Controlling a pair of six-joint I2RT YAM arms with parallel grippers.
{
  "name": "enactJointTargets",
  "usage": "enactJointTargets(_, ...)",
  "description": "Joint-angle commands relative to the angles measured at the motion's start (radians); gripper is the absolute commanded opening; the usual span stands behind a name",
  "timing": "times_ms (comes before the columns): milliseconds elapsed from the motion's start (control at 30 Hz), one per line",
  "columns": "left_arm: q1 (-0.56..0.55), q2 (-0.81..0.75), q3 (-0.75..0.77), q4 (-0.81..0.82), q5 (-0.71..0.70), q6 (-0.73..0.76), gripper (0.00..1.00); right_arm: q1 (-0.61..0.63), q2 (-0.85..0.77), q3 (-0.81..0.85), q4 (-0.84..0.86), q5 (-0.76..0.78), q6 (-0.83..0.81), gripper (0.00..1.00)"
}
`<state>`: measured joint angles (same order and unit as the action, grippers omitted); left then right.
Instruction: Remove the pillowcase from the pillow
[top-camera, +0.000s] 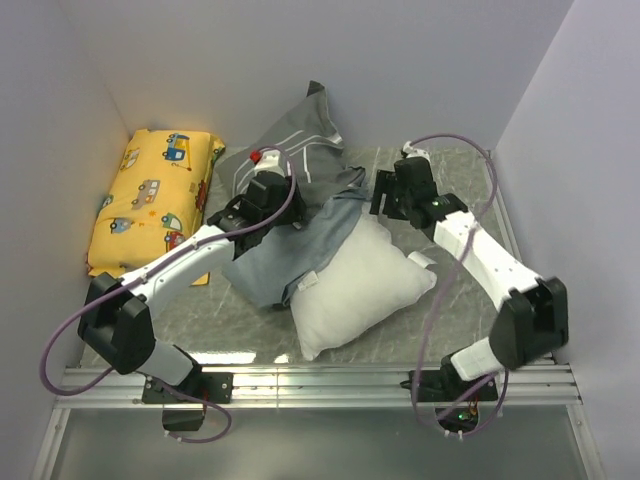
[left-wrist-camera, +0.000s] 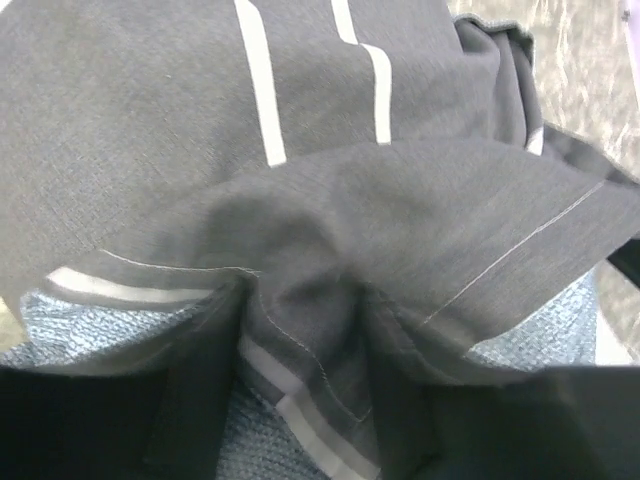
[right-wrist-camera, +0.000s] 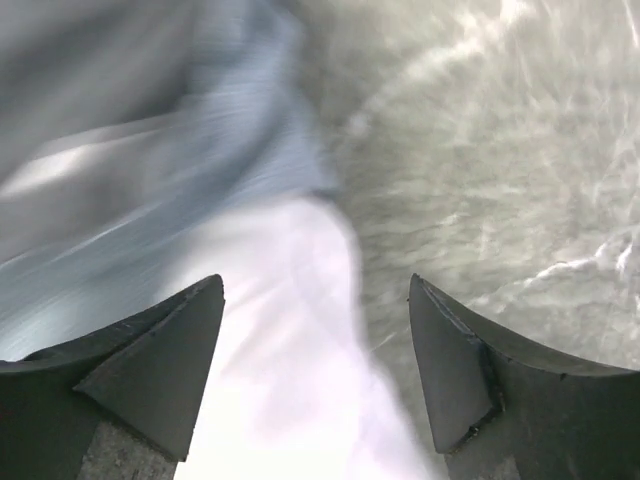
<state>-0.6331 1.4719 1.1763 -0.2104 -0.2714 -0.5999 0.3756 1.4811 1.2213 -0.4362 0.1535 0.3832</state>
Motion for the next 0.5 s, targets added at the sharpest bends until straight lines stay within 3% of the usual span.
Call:
enactJointTargets(0,-0.007,0.031,0.011,0.037,-0.026,-0.008,0.39,0.132,-0.163,0.041,-0.055,0.104,-0.009,0.83)
enactJointTargets(67,-0.007,0.05,0.026,0.034,-0.031,-0.014,0.25,0.248,-0.208,0.008,-0.074,0.118,0.002,0.84)
enactJointTargets(100,-0.007,0.057,0.035,0.02,-0.038,-0.017,0.14,0.282,-0.226,-0.011,-0.081,0.132,0.012,0.85)
enactJointTargets(167,-0.007,0.073,0.062,0.01,-0.049,-0.014,0.03,0.354,-0.278,-0.078,-0.096,0.155,0.048,0.86)
enactJointTargets(300,-0.007,0.091,0.095,-0.012,-0.078,-0.02,0.0,0.494,-0.372,-0.219,-0.066,0.159,0.127,0.88)
enactJointTargets(367,-0.007,0.1,0.124,-0.021,-0.092,-0.02,0.0,0.5,-0.383,-0.294,-0.036,0.169,0.155,0.89)
enactJointTargets(467,0.0,0.122,0.193,-0.049,-0.106,-0.005,0.0,0.499,-0.331,-0.309,-0.073,0.236,0.166,0.8)
